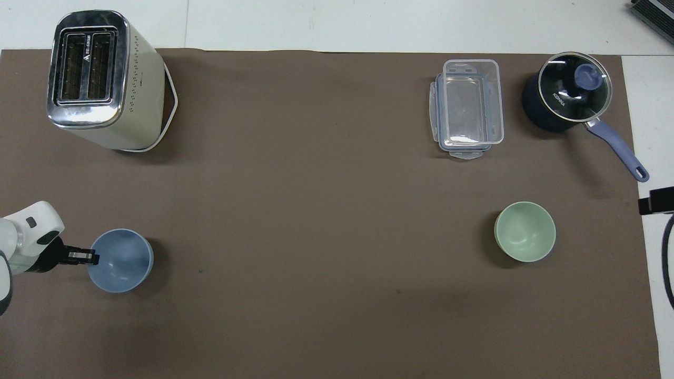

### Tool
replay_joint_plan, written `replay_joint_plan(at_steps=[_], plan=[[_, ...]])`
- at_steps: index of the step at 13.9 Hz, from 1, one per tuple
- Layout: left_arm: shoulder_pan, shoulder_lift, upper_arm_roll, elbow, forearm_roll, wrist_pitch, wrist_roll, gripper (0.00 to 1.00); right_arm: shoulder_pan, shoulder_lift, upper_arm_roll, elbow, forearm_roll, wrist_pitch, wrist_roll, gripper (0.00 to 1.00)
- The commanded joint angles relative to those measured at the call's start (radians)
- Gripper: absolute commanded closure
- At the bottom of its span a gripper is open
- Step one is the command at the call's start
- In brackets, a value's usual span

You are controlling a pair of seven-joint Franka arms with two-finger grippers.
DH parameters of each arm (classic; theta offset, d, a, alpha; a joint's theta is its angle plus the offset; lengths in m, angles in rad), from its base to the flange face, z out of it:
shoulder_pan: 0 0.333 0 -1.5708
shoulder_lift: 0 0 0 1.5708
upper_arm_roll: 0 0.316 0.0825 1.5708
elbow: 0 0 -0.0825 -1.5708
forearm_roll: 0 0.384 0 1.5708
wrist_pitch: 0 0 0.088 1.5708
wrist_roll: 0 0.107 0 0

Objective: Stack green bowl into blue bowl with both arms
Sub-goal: 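Slide the blue bowl with the left gripper while the right gripper grasps the green bowl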

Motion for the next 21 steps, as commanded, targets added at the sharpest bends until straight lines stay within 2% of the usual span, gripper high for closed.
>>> replay_joint_plan(at_steps=[1,7,11,14,16,18,21], plan=[[-0.113,-0.059,-0.002,0.007,-0.010,-0.046,-0.124,1.00,-0.005,-0.027,-0.002,-0.074,-0.002,0.021,0.000,0.00],[-0.445,-0.044,-0.002,0.030,-0.010,0.006,-0.477,1.00,-0.018,-0.012,-0.003,-0.259,-0.002,0.246,-0.017,0.00],[-0.683,0.058,-0.003,0.056,-0.040,0.162,-0.738,1.00,-0.041,0.048,-0.003,-0.361,0.000,0.402,-0.121,0.00],[-0.782,0.158,-0.003,0.146,-0.161,0.184,-0.785,1.00,-0.056,0.097,-0.002,-0.457,0.009,0.552,-0.195,0.00],[-0.809,0.177,-0.003,0.174,-0.207,0.201,-0.795,1.00,-0.056,0.097,-0.002,-0.557,0.023,0.680,-0.231,0.00],[-0.839,0.210,-0.003,0.183,-0.226,0.241,-0.803,1.00,-0.068,0.099,-0.002,-0.603,0.024,0.712,-0.261,0.00],[-0.845,0.237,-0.003,0.194,-0.229,0.255,-0.808,1.00,-0.091,0.123,-0.002,-0.729,0.049,0.889,-0.342,0.00]])
